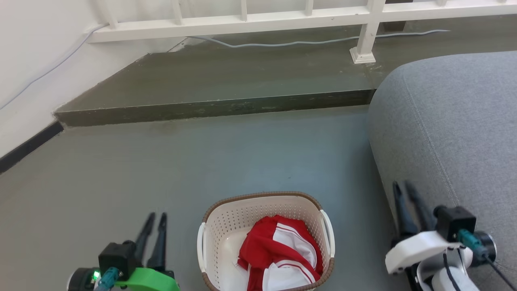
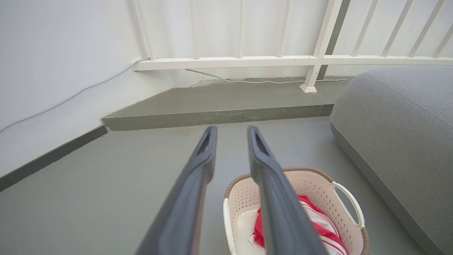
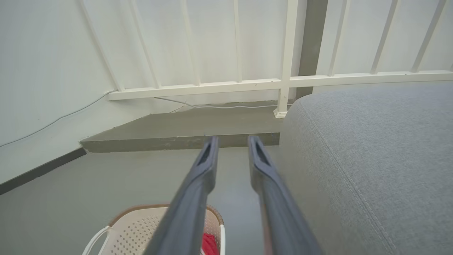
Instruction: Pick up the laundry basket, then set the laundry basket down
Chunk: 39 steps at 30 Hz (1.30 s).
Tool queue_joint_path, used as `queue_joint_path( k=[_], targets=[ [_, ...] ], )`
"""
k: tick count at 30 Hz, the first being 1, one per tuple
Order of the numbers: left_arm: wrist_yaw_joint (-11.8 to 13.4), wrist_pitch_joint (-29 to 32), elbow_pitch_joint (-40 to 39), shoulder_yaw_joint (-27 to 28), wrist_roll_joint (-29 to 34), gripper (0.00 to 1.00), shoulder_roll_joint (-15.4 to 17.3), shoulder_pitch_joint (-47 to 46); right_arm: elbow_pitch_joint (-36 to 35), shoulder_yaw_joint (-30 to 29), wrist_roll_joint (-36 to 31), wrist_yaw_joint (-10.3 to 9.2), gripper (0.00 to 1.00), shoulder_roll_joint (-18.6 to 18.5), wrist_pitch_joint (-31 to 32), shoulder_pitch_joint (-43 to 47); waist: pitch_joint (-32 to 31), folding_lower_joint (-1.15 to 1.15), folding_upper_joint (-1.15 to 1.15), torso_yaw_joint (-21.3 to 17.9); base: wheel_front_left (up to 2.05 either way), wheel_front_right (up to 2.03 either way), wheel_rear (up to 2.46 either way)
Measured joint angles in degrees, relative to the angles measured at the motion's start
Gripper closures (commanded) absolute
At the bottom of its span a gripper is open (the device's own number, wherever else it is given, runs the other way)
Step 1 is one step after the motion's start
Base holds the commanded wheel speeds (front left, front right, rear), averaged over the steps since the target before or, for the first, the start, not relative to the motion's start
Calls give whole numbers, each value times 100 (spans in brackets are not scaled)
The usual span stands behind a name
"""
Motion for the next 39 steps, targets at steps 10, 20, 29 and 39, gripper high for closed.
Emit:
queue_joint_path(
  k=[10, 20, 29, 39],
  targets=[
    [-66, 3, 71, 23, -396, 100, -118, 109, 74, 2, 371, 96, 100, 53, 1, 187, -6, 0, 0, 26, 0, 0, 0],
    [-187, 185, 38, 259, -1207, 100, -159, 110, -10, -137, 1350, 209, 100, 137, 159, 189, -12, 0, 0, 60, 0, 0, 0],
    [-263, 361, 49, 477, -1874, 100, -249, 109, -10, -349, 2118, 296, 100, 174, 348, 181, -19, 0, 0, 94, 0, 0, 0],
    [-412, 567, 92, 760, -2638, 100, -268, 101, 0, -553, 3017, 412, 100, 170, 568, 135, -29, 0, 0, 132, 0, 0, 0]
  ],
)
